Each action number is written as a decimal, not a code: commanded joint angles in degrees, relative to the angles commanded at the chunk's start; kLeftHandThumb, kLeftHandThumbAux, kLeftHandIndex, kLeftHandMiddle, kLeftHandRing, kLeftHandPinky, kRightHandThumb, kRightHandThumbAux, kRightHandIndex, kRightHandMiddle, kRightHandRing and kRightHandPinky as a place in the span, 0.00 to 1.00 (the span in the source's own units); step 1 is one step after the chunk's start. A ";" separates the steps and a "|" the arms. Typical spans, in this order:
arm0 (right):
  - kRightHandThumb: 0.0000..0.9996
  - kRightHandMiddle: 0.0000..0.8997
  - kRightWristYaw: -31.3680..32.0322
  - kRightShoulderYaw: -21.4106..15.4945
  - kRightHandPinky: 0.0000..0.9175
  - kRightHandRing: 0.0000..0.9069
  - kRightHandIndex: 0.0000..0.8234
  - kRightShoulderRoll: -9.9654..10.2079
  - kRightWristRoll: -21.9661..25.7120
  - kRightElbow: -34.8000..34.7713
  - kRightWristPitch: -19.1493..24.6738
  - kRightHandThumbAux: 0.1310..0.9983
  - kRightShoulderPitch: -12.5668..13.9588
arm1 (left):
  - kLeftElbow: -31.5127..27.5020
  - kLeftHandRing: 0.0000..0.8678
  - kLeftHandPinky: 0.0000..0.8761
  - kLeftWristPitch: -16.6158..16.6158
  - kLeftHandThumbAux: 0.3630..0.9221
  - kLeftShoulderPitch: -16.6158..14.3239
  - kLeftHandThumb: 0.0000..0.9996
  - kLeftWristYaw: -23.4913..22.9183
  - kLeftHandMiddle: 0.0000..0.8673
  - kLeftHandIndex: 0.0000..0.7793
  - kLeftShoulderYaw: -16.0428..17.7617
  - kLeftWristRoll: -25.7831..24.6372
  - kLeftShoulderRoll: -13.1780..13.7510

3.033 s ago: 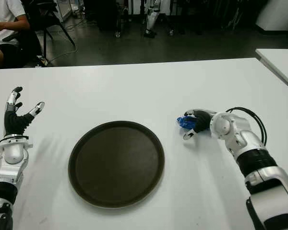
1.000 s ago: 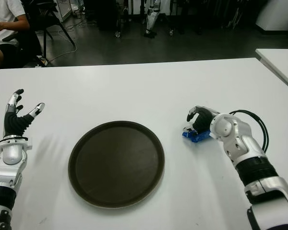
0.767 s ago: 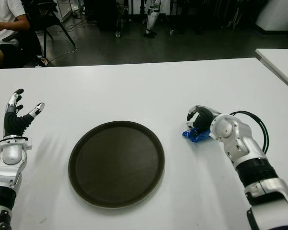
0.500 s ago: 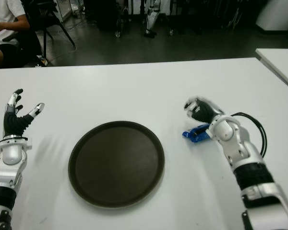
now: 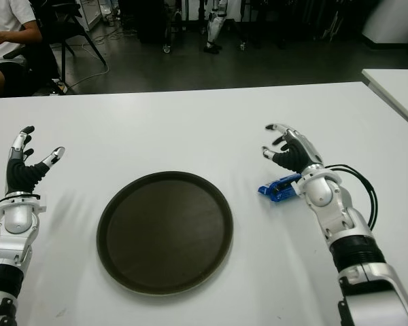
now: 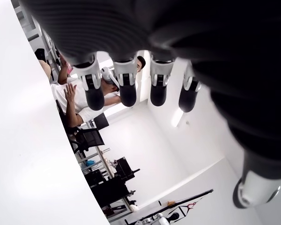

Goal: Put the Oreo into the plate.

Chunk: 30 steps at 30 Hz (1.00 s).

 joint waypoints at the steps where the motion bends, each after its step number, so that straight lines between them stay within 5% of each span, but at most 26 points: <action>1: 0.18 0.07 0.29 0.22 0.16 0.10 0.02 -0.49 -0.46 -0.42 0.14 0.54 0.01 | -0.36 0.00 0.00 0.06 0.49 0.07 0.00 -0.17 0.04 0.05 -0.13 0.03 0.02; 10: 0.19 0.00 4.52 1.27 0.03 0.00 0.00 -3.53 -1.60 -3.42 0.33 0.47 0.47 | -0.66 0.02 0.00 -0.69 0.51 -0.07 0.00 -0.47 0.05 0.05 -0.19 -0.06 -0.13; 30: 0.28 0.00 19.56 4.02 0.06 0.00 0.00 -9.60 -2.51 -9.77 2.67 0.38 1.16 | 0.40 0.03 0.00 1.19 0.54 -0.77 0.00 -1.11 0.06 0.05 0.29 -0.98 -0.06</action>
